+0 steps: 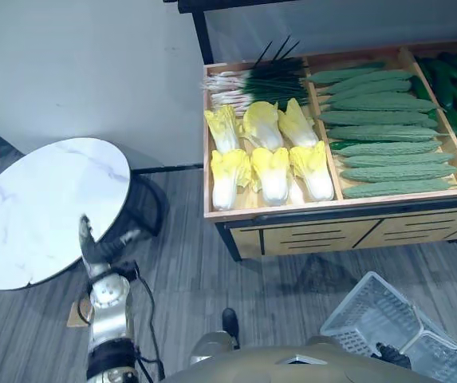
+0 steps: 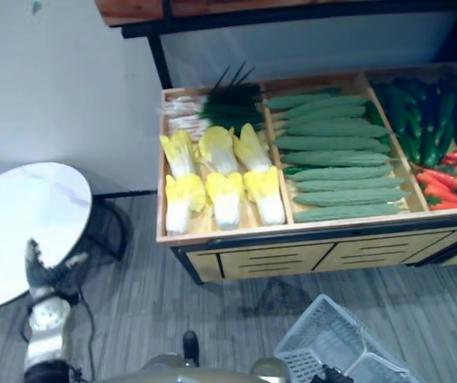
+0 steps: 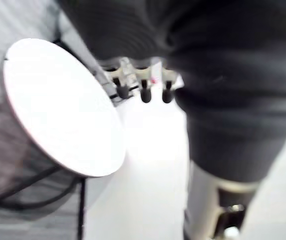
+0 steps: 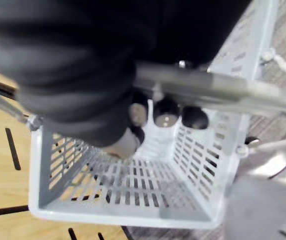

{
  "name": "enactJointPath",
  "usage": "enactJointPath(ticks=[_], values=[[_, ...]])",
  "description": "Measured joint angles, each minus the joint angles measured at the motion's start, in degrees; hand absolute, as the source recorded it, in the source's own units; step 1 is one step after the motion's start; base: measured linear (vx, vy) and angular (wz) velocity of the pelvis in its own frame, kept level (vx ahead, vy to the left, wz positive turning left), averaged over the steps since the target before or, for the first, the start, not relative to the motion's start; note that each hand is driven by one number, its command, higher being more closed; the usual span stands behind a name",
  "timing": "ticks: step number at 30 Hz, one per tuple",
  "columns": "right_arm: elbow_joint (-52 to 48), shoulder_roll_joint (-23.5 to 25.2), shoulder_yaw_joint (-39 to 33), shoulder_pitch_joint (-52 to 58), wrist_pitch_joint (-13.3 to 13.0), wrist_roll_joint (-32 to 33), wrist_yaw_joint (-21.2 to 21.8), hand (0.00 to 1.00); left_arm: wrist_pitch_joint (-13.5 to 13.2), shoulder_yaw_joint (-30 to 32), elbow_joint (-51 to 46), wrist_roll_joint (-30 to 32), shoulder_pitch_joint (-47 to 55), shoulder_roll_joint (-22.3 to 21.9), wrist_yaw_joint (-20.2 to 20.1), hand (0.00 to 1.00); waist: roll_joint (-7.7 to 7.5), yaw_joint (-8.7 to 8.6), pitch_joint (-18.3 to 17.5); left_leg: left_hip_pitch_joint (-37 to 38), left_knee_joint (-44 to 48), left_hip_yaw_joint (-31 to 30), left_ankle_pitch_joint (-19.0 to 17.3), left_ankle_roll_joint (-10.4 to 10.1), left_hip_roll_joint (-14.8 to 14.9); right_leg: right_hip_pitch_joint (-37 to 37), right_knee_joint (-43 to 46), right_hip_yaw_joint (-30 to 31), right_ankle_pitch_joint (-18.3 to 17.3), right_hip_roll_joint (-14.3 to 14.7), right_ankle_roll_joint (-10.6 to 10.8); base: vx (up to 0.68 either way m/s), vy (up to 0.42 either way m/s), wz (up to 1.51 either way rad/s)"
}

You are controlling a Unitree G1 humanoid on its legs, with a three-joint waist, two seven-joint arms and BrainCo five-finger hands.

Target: Pick vegetable in the basket

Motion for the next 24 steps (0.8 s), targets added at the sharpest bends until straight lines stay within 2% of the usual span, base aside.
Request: enactJointPath(ticks=[5, 7, 10, 12, 14, 15, 17, 20, 24], values=[[0.3, 0.0, 1.8, -0.3, 0.1, -2.2, 0.4, 1.0, -0.1, -10.0, -5.6, 8.6, -7.9, 7.1, 0.9, 0.0, 0.1, -0.25, 0.0, 1.2, 0.0, -0.3, 0.5, 0.3, 0.8, 2.5, -2.0, -0.7, 0.8, 0.9, 0.2, 0.11, -0.054, 0.02], [0.4, -0.5, 3.7, -1.2, 0.1, -3.5, 0.7, 1.0, -0.2, -16.1, -6.2, 12.7, -12.3, 9.1, 1.2, 0.0, 0.13, -1.5, 0.1, 1.8, 0.2, 0.6, 0.5, 0.2, 1.4, 2.9, -2.1, -0.4, 1.1, 1.6, -0.5, 0.08, -0.063, -0.08], [0.5, -0.5, 4.0, -2.0, 0.1, -4.4, 1.0, 1.0, -0.2, -20.4, -6.0, 14.8, -14.3, 10.9, 1.1, 0.0, -0.04, -2.39, 0.5, 3.1, 0.1, 1.6, 0.5, 0.2, 2.0, 3.3, -2.1, 0.3, 1.4, 2.1, -1.0, 0.04, -0.041, -0.26], [0.9, -0.8, 5.0, -3.3, 0.0, -4.4, 1.2, 1.0, -0.2, -26.2, -5.6, 19.5, -18.8, 13.4, 0.7, 0.0, 0.19, -3.37, 1.2, 3.2, 0.0, 3.4, 0.2, -0.2, 2.8, 2.5, -2.1, 1.3, 1.4, 2.7, -1.0, -0.03, -0.043, -0.3], [1.0, -1.7, 5.8, -4.3, 0.0, -4.5, 1.2, 1.0, -0.5, -29.6, -4.3, 21.8, -22.0, 14.5, 0.6, 0.0, 0.71, -3.57, 2.1, 3.2, 0.0, 4.2, 0.3, -0.4, 3.1, 1.6, -2.0, 2.5, 1.7, 3.0, -1.2, -0.07, -0.016, -0.34], [0.9, -2.4, 6.1, -5.3, 0.0, -4.5, 1.2, 1.0, -0.6, -31.9, -2.3, 23.9, -24.5, 14.7, 0.4, 0.0, 1.32, -4.84, 3.0, 3.1, 0.0, 4.6, 0.3, -0.4, 3.2, 1.3, -1.9, 2.7, 1.9, 2.9, -1.2, -0.09, -0.005, -0.18], [0.8, -2.9, 6.1, -6.1, 0.0, -4.5, 1.1, 1.0, -0.8, -34.8, 0.5, 25.9, -27.5, 14.8, -0.6, 0.0, 1.92, -5.66, 4.0, 2.8, 0.0, 5.5, 0.3, -0.4, 3.2, 0.3, -1.8, 3.4, 2.3, 2.9, -1.1, -0.09, 0.014, -0.25], [0.5, -3.6, 5.8, -8.1, -0.2, -4.5, 1.1, 1.0, -0.7, -39.2, 2.3, 30.0, -31.1, 15.6, -1.2, 0.0, 2.8, -6.04, 4.8, -0.3, 0.0, 7.2, 1.0, -0.4, 3.4, -4.4, -0.4, 6.2, 3.1, 3.1, -0.6, -0.07, 0.016, -0.3], [0.3, -3.0, 4.3, -10.3, -0.7, -4.5, 0.7, 1.0, -0.6, -43.4, 5.7, 34.2, -34.2, 16.4, -3.0, 0.0, 2.58, -6.56, 6.8, -2.6, 0.3, 8.6, 2.7, -0.4, 3.4, -7.9, 0.1, 8.2, 4.3, 3.2, -0.3, -0.05, -0.001, -0.18]])
